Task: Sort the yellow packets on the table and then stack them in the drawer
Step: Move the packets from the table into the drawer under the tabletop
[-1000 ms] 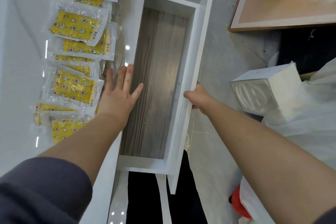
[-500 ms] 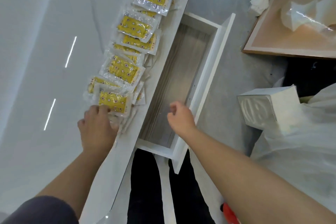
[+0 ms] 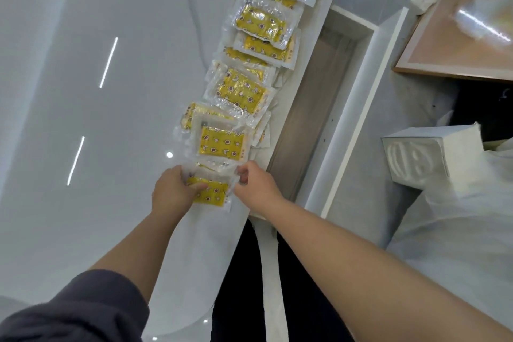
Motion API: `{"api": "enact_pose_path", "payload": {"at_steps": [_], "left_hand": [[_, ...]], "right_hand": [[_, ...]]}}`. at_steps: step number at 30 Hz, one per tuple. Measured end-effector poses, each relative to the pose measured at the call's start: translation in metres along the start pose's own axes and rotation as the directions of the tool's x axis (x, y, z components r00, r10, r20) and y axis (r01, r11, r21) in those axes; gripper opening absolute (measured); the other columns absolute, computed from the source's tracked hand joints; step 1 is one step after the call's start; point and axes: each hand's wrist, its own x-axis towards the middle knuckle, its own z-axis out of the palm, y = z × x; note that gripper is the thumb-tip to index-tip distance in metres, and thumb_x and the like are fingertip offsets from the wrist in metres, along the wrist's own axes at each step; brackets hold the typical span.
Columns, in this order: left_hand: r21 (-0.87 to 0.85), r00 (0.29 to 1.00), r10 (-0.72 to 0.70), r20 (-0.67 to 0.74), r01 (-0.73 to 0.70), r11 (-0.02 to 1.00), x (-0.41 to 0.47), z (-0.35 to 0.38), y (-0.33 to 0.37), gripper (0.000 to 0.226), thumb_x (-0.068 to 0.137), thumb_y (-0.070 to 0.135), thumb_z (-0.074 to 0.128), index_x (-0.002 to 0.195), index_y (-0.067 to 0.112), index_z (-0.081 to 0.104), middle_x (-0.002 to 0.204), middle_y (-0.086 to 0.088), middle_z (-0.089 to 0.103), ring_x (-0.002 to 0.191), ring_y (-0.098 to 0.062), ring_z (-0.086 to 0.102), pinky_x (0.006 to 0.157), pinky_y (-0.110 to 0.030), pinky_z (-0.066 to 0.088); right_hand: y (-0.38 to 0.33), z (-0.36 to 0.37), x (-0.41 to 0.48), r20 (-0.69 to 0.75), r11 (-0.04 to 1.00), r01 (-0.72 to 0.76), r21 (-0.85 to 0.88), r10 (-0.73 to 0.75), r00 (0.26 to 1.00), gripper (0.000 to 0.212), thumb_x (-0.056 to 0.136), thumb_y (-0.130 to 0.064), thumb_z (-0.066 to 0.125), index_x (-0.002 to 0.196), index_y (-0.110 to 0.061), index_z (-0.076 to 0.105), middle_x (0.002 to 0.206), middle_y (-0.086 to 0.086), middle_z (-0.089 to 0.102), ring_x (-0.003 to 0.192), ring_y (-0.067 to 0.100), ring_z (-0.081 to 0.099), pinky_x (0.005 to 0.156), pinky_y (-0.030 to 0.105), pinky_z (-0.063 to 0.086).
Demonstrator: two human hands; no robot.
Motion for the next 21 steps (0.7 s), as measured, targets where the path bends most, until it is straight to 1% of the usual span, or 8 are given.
{"api": "enact_pose_path", "payload": {"at_steps": [2, 4, 7, 11, 14, 17, 19, 21], "left_hand": [[-0.17, 0.998, 0.036, 0.053, -0.026, 0.985, -0.003, -0.007, -0.005, 0.024, 0.078, 0.025, 0.078, 0.085, 0.015, 0.057, 0.083, -0.003, 0.061, 0.084, -0.024, 0.059, 0.063, -0.028, 0.042], [-0.275, 0.991, 0.092, 0.101, -0.061, 0.959, -0.009, -0.016, -0.009, 0.02, 0.078, 0.019, 0.077, 0.092, 0.018, 0.063, 0.088, -0.002, 0.068, 0.084, -0.02, 0.065, 0.07, -0.03, 0.05], [-0.349, 0.956, 0.186, 0.228, -0.098, 0.932, -0.018, -0.032, -0.009, 0.023, 0.078, 0.014, 0.078, 0.094, 0.026, 0.065, 0.09, 0.003, 0.073, 0.083, -0.015, 0.071, 0.079, -0.036, 0.057], [-0.331, 0.892, 0.267, 0.364, -0.145, 0.933, -0.032, -0.051, -0.001, 0.028, 0.078, 0.008, 0.076, 0.098, 0.025, 0.068, 0.093, 0.005, 0.075, 0.084, -0.011, 0.072, 0.08, -0.033, 0.057], [-0.376, 0.878, 0.282, 0.387, -0.129, 0.917, -0.039, -0.061, 0.004, 0.027, 0.081, 0.005, 0.074, 0.101, 0.022, 0.068, 0.093, 0.003, 0.075, 0.085, -0.013, 0.072, 0.077, -0.028, 0.058], [-0.396, 0.851, 0.308, 0.426, -0.131, 0.909, -0.039, -0.069, 0.01, 0.03, 0.08, 0.001, 0.073, 0.103, 0.018, 0.068, 0.092, 0.002, 0.075, 0.084, -0.015, 0.072, 0.071, -0.022, 0.056], [-0.393, 0.838, 0.324, 0.439, -0.146, 0.908, -0.038, -0.07, 0.016, 0.032, 0.077, 0.003, 0.076, 0.104, 0.018, 0.067, 0.094, 0.0, 0.075, 0.085, -0.016, 0.072, 0.074, -0.028, 0.057], [-0.367, 0.86, 0.323, 0.394, -0.175, 0.914, -0.036, -0.065, 0.023, 0.034, 0.076, 0.01, 0.079, 0.105, 0.019, 0.064, 0.096, 0.0, 0.072, 0.086, -0.017, 0.07, 0.075, -0.033, 0.057]], "right_hand": [[-0.002, -0.002, -0.003, -0.003, 0.999, 0.006, -0.041, -0.006, 1.0, 0.031, 0.087, -0.019, 0.058, 0.118, -0.02, 0.052, 0.1, -0.004, 0.056, 0.097, 0.017, 0.057, 0.088, 0.037, 0.05], [-0.003, -0.003, -0.009, 0.002, 0.996, 0.026, -0.08, -0.026, 1.0, 0.034, 0.087, -0.02, 0.06, 0.12, -0.021, 0.051, 0.106, -0.005, 0.056, 0.1, 0.016, 0.056, 0.088, 0.035, 0.05], [-0.006, -0.006, -0.018, 0.037, 0.992, 0.087, -0.087, -0.084, 0.996, 0.045, 0.083, -0.022, 0.07, 0.124, -0.019, 0.051, 0.119, -0.002, 0.056, 0.105, 0.014, 0.055, 0.091, 0.031, 0.048], [-0.009, -0.012, -0.029, 0.149, 0.988, 0.126, -0.093, -0.112, 0.982, 0.065, 0.078, -0.03, 0.077, 0.134, -0.021, 0.045, 0.127, -0.002, 0.05, 0.11, 0.01, 0.049, 0.092, 0.026, 0.043], [-0.009, -0.015, -0.036, 0.204, 0.984, 0.166, -0.063, -0.15, 0.967, 0.083, 0.074, -0.032, 0.082, 0.142, -0.023, 0.036, 0.14, -0.002, 0.044, 0.126, 0.013, 0.044, 0.102, 0.028, 0.038], [-0.011, -0.016, -0.039, 0.19, 0.979, 0.203, -0.004, -0.199, 0.962, 0.106, 0.067, -0.038, 0.086, 0.15, -0.027, 0.021, 0.152, -0.004, 0.033, 0.137, 0.014, 0.034, 0.112, 0.033, 0.033], [-0.012, -0.017, -0.037, 0.183, 0.98, 0.193, 0.039, -0.197, 0.963, 0.104, 0.066, -0.041, 0.086, 0.149, -0.029, 0.023, 0.148, -0.006, 0.04, 0.133, 0.015, 0.04, 0.11, 0.035, 0.038], [-0.012, -0.017, -0.033, 0.199, 0.981, 0.175, 0.084, -0.189, 0.962, 0.093, 0.065, -0.044, 0.086, 0.143, -0.032, 0.036, 0.138, -0.008, 0.052, 0.124, 0.014, 0.05, 0.104, 0.037, 0.045]]}}
